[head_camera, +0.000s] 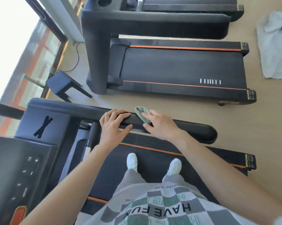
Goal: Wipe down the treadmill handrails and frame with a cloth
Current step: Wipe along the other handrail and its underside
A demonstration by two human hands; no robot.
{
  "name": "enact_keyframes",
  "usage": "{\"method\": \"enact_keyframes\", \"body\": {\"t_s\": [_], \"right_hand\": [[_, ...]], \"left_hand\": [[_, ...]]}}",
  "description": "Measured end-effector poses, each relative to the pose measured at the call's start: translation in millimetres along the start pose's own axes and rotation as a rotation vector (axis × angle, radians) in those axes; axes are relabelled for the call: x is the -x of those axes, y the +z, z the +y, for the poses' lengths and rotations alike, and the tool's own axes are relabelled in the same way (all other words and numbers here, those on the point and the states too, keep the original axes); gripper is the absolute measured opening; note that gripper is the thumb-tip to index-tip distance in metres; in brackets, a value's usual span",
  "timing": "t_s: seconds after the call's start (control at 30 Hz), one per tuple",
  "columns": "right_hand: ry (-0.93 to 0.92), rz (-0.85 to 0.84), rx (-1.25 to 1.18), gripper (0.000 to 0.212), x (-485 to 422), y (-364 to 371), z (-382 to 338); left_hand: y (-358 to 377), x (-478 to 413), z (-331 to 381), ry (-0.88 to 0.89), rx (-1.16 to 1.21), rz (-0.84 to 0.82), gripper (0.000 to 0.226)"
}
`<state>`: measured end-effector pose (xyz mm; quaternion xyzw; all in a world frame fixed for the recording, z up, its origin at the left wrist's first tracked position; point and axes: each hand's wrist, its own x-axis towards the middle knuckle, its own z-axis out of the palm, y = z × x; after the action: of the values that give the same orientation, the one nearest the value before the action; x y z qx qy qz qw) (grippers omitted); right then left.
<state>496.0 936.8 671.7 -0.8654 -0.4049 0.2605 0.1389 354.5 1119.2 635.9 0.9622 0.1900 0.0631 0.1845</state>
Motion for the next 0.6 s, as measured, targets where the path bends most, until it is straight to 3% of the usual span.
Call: {"method": "enact_keyframes", "body": {"t_s": [0.3,0.6], "right_hand": [[0.016,-0.218,-0.125,0.030,-4.9,-31.6,58.7],[0.000,-0.244,-0.269,0.037,-59.8,-7.1,-0.4]], "left_hand": [[-7.0,-2.2,7.4,-0.065,0.007,-0.041,0.045],[-34.1,-41.2,-39.5,0.064,-0.025,-0.127,0.045]]}}
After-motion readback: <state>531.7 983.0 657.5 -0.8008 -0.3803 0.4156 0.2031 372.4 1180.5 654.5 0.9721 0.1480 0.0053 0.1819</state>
